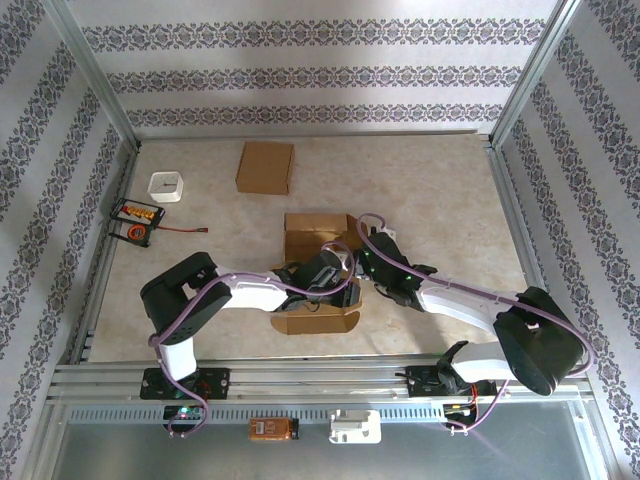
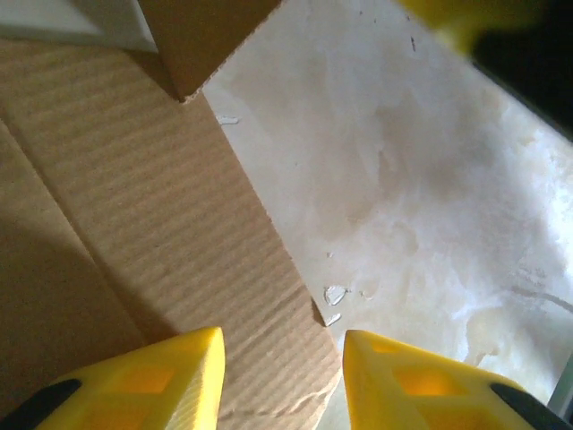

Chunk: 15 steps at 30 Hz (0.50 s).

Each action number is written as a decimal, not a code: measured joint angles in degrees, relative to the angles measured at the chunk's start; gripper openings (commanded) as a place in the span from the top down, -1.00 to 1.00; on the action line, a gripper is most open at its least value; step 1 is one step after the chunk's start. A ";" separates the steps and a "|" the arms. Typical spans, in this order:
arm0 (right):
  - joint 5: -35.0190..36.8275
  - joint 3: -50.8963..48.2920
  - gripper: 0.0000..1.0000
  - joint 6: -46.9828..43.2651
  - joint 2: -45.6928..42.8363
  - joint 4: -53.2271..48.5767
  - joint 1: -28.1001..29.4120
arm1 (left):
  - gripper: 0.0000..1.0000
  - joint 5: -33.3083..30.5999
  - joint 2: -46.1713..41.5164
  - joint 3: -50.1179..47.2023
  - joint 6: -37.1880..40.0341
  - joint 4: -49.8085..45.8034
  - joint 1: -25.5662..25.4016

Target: Fold the paper box

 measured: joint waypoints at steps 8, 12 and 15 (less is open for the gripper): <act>0.15 0.04 0.67 -0.17 0.37 -0.83 0.07 | -0.01 -4.02 -10.14 -5.68 -0.24 -0.57 0.09; 0.33 0.33 0.67 -0.35 0.48 -1.53 0.37 | -0.01 -6.69 -16.57 -8.37 -0.90 -1.46 0.11; 0.46 0.50 0.67 -0.39 0.57 -1.92 0.37 | -0.05 -9.35 -22.49 -8.85 -0.96 -4.09 0.11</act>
